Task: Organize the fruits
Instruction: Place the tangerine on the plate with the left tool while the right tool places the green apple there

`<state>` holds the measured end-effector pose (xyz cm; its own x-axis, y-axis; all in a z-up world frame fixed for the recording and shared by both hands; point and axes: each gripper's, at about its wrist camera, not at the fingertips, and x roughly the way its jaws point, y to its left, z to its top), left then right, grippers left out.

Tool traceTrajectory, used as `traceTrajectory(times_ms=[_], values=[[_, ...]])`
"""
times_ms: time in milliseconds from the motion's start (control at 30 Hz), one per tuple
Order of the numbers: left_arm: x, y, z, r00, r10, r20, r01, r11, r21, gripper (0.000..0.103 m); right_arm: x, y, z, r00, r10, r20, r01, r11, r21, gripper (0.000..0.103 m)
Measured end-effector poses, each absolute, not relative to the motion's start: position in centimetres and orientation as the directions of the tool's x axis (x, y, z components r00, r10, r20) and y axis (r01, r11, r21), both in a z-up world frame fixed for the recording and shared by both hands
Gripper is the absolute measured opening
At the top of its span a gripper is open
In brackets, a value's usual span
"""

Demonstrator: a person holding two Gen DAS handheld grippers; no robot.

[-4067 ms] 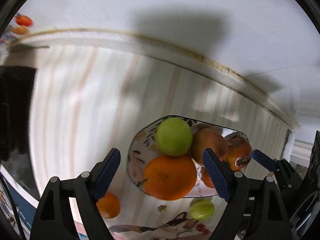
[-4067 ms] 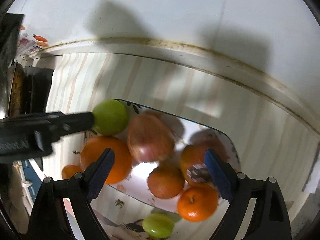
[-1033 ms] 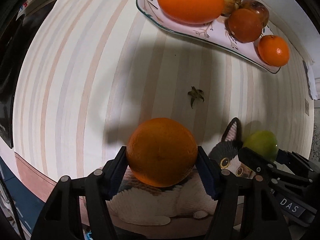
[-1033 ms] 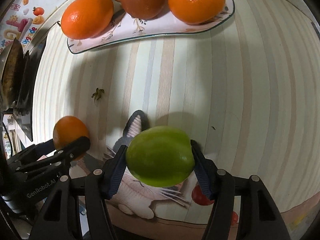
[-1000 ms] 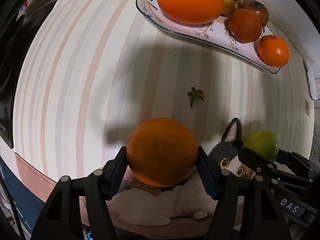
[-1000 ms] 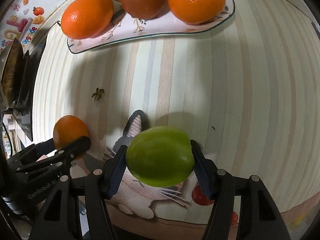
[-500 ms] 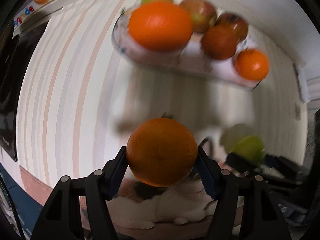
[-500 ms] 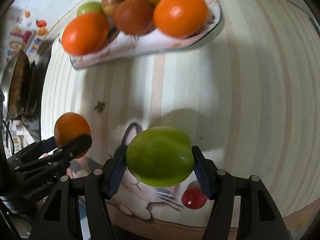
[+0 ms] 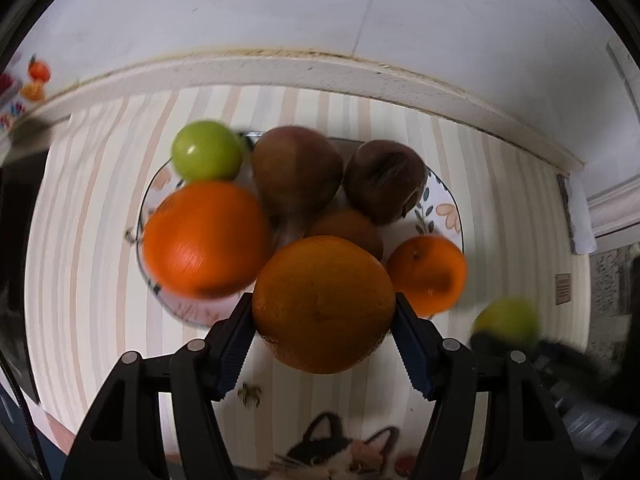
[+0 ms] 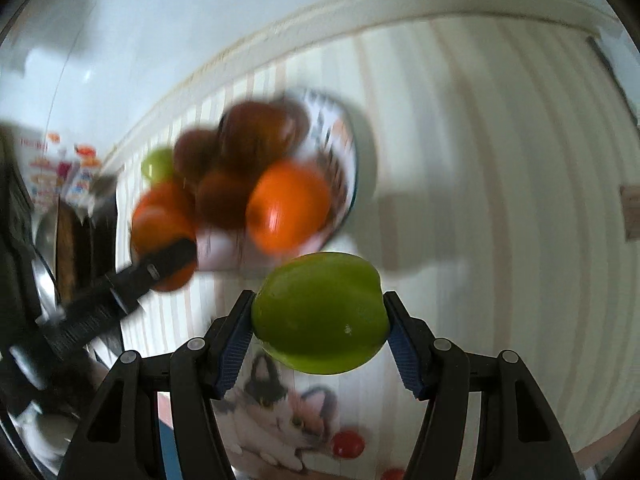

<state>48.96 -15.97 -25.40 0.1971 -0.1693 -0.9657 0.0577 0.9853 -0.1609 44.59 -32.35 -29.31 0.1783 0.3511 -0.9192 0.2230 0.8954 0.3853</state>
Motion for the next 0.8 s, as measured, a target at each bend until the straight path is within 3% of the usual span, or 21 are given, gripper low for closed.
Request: traceTrajectory(times_ms=[400,800], values=[[49.6,-16.0,-27.6,0.191,-0.135,-0.972,0.051,0.991,-0.127,0.064,54.8,-31.5,-29.7,0.184,0.258,-0.948,0.142,0.948,0.285,0.066],[50.3,-14.2,-29.2,0.155,-0.162,-0.975,-0.028,0.985,-0.168,0.064,56.6,-30.2,-32.3,0.138,0.219,-0.966,0.088,0.969,0.232,0.066]])
